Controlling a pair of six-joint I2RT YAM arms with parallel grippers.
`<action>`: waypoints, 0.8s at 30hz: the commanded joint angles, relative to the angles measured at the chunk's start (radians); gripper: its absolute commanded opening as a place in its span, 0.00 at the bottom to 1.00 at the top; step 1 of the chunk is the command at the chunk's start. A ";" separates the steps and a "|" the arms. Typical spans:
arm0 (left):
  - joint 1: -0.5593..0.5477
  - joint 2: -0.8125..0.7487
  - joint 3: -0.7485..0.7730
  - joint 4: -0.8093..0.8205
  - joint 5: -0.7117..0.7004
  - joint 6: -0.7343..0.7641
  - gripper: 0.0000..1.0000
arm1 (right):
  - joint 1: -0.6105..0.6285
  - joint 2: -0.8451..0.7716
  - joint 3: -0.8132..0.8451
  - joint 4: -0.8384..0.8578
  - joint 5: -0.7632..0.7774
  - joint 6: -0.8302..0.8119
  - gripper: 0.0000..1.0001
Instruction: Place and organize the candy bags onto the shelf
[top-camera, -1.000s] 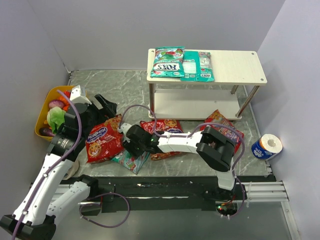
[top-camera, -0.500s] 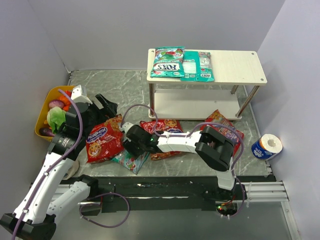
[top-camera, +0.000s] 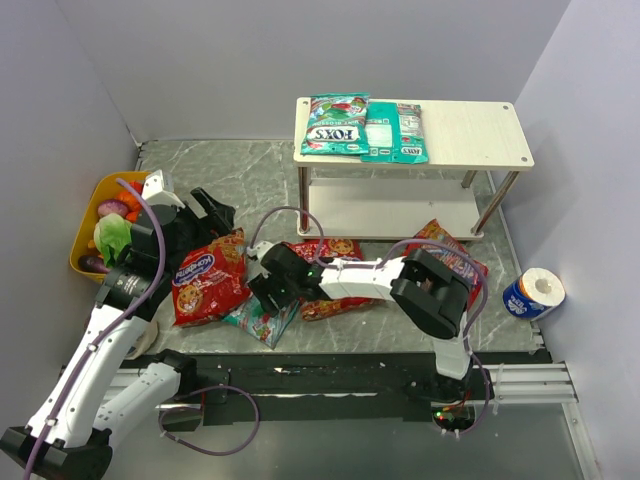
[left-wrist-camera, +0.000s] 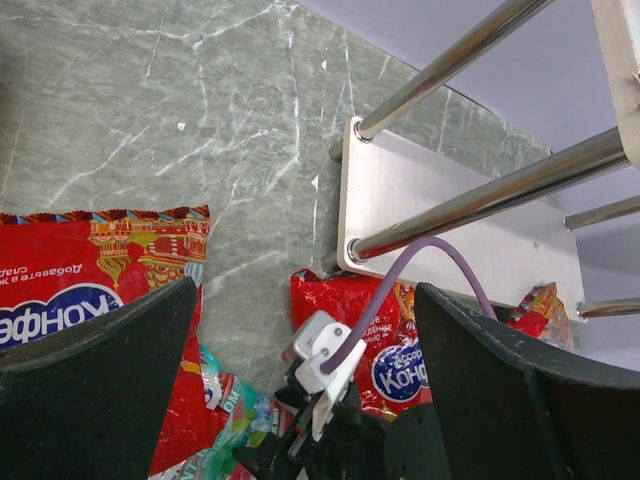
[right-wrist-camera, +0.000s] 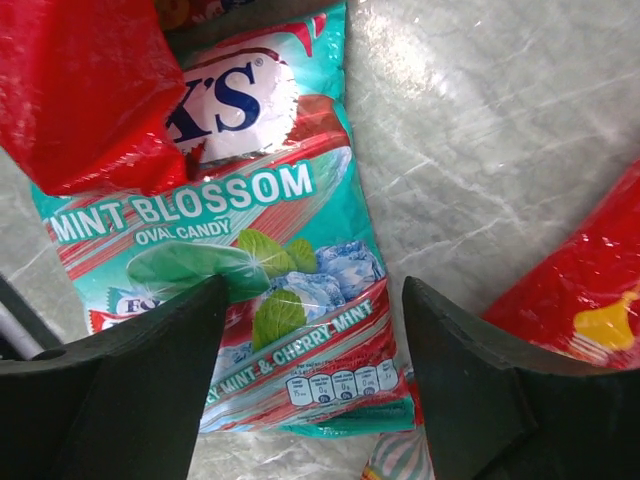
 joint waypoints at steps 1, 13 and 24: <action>-0.002 -0.005 -0.006 0.024 -0.001 -0.004 0.96 | -0.032 -0.014 -0.064 -0.001 -0.094 0.014 0.71; 0.000 -0.002 -0.021 0.034 0.002 -0.010 0.96 | -0.025 -0.163 -0.233 0.040 -0.070 0.075 0.32; -0.002 0.004 -0.024 0.042 0.008 -0.014 0.96 | -0.022 -0.319 -0.244 -0.010 -0.013 0.067 0.00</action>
